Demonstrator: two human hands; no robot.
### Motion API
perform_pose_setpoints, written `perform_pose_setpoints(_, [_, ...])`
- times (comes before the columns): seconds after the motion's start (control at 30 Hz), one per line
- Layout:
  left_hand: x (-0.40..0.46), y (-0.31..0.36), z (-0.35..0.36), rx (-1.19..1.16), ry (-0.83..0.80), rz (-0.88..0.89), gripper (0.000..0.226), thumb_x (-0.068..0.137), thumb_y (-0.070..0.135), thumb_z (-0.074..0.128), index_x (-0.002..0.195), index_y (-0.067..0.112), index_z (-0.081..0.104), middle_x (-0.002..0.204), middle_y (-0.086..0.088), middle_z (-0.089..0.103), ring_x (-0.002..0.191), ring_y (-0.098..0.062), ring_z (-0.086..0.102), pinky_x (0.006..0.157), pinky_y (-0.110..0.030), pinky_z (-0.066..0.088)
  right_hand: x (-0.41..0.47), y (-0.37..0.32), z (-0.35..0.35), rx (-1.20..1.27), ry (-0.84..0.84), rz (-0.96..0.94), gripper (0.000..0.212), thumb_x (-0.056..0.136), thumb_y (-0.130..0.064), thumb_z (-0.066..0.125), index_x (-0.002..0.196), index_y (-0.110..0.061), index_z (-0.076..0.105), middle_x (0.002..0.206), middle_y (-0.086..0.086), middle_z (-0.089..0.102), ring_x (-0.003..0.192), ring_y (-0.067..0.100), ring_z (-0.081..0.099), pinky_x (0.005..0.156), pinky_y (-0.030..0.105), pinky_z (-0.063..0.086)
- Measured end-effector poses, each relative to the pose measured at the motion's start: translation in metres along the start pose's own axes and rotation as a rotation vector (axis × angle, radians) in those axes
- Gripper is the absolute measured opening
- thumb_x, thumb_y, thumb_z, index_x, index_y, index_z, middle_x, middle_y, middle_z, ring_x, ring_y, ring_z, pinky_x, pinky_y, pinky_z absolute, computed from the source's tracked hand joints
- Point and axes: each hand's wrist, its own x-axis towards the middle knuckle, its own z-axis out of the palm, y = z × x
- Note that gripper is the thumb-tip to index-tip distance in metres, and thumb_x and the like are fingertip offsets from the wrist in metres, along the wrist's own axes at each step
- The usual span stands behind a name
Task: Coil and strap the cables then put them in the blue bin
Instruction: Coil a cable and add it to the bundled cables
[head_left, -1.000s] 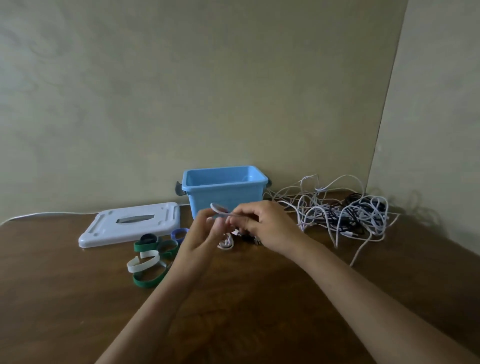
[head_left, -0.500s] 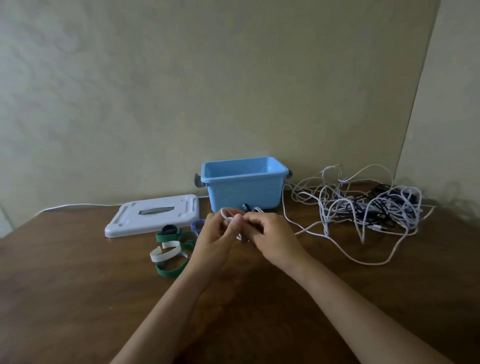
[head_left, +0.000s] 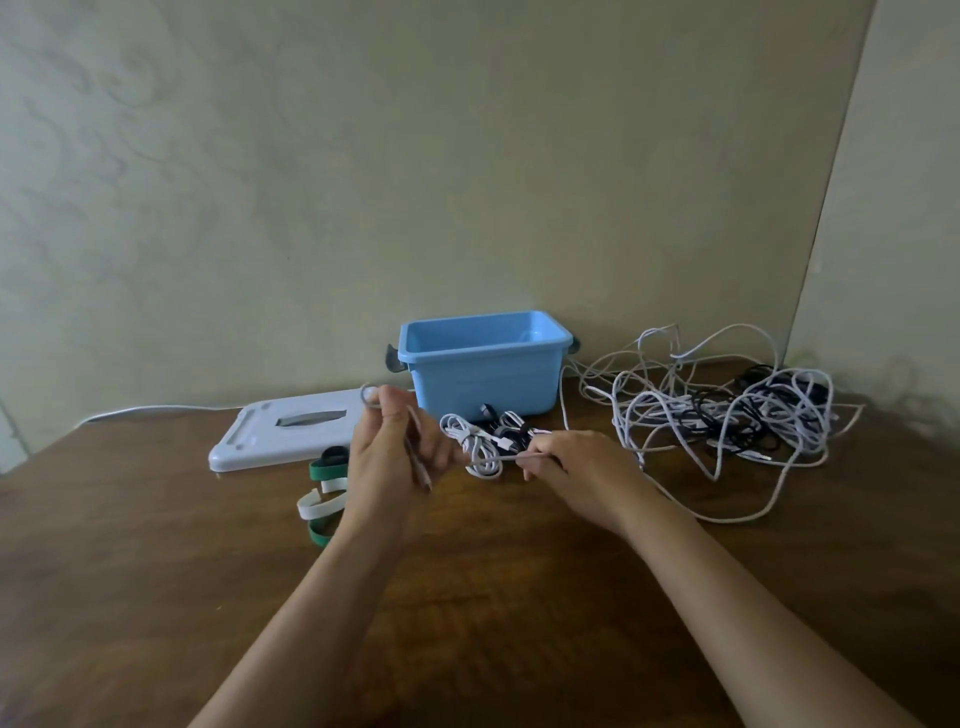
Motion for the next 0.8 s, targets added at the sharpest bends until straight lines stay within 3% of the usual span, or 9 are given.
perform_pose_setpoints(0.07, [0.005,0.006,-0.005,0.022,0.044,-0.007,0.039,0.105,0.042,0.036,0.075,0.018,0.043,0.055,-0.001,0.028,0.043,-0.013,0.024,0.045,-0.028,0.021,0.0,0.01,-0.005,0.029,0.013,0.084,0.037,0.105,-0.048,0.042,0.083,-0.03,0.066,0.08,-0.011,0.065,0.074,0.006,0.059,0.07,0.03,0.044])
perform_pose_setpoints(0.13, [0.011,0.012,-0.013,0.084,0.051,-0.003,0.039,0.105,0.043,0.038,0.076,0.019,0.044,0.054,0.002,0.025,0.043,-0.011,0.017,0.054,-0.035,0.015,0.0,0.02,-0.012,0.067,0.086,0.158,0.041,0.104,-0.052,0.043,0.082,-0.027,0.067,0.067,-0.009,0.059,0.059,0.006,0.053,0.058,0.026,0.036])
perform_pose_setpoints(0.27, [0.012,0.013,-0.018,0.357,-0.024,-0.003,0.036,0.102,0.043,0.046,0.096,0.008,0.055,0.053,0.006,0.031,0.043,-0.01,0.023,0.044,-0.026,0.024,0.0,0.018,-0.024,0.199,0.345,0.16,0.044,0.103,-0.052,0.047,0.075,-0.022,0.064,0.056,-0.007,0.053,0.049,0.006,0.047,0.048,0.019,0.028])
perform_pose_setpoints(0.37, [0.002,0.004,-0.009,0.659,-0.17,0.001,0.04,0.104,0.039,0.04,0.109,0.009,0.065,0.059,0.007,0.056,0.043,-0.009,0.033,0.039,-0.023,0.029,-0.001,0.001,-0.022,0.332,0.39,0.113,0.039,0.105,-0.044,0.047,0.082,-0.019,0.065,0.056,-0.007,0.051,0.046,0.004,0.041,0.047,0.017,0.03])
perform_pose_setpoints(0.43, [-0.004,-0.001,-0.004,0.784,-0.244,-0.014,0.045,0.104,0.042,0.035,0.119,0.012,0.065,0.088,0.006,0.074,0.042,-0.014,0.037,0.045,-0.031,0.04,-0.002,-0.008,-0.018,0.373,0.334,0.096,0.02,0.103,-0.035,0.053,0.092,-0.022,0.064,0.063,-0.007,0.055,0.052,0.005,0.046,0.053,0.023,0.036])
perform_pose_setpoints(0.5, [-0.008,-0.002,0.0,0.866,-0.311,-0.029,0.046,0.106,0.04,0.033,0.121,0.012,0.066,0.105,0.002,0.076,0.058,-0.028,0.051,0.069,-0.046,0.051,-0.002,-0.013,-0.017,0.441,0.292,0.098,0.006,0.099,-0.02,0.059,0.098,-0.024,0.062,0.068,-0.007,0.052,0.059,0.005,0.049,0.059,0.026,0.041])
perform_pose_setpoints(0.53, [-0.009,-0.002,0.001,0.892,-0.349,-0.034,0.045,0.106,0.039,0.033,0.118,0.013,0.068,0.102,0.0,0.076,0.059,-0.023,0.055,0.075,-0.045,0.049,-0.002,-0.014,-0.017,0.466,0.291,0.093,0.011,0.097,-0.014,0.059,0.099,-0.024,0.061,0.07,-0.008,0.05,0.06,0.005,0.047,0.06,0.024,0.04])
perform_pose_setpoints(0.67, [-0.012,-0.003,0.002,0.926,-0.518,-0.116,0.043,0.095,0.047,0.041,0.086,0.015,0.069,0.059,0.01,0.064,0.043,-0.001,0.042,0.051,-0.018,0.037,-0.002,-0.011,-0.019,0.463,0.363,0.104,0.018,0.094,-0.008,0.056,0.098,-0.025,0.061,0.084,-0.001,0.056,0.062,0.015,0.053,0.057,0.028,0.042])
perform_pose_setpoints(0.8, [-0.006,-0.008,-0.003,1.038,-0.6,-0.045,0.043,0.099,0.046,0.042,0.07,0.023,0.065,0.057,0.012,0.051,0.053,-0.004,0.045,0.06,-0.022,0.039,-0.002,-0.004,-0.022,0.367,0.494,0.131,0.015,0.093,-0.017,0.068,0.1,-0.028,0.061,0.079,-0.005,0.055,0.069,0.014,0.057,0.057,0.028,0.046])
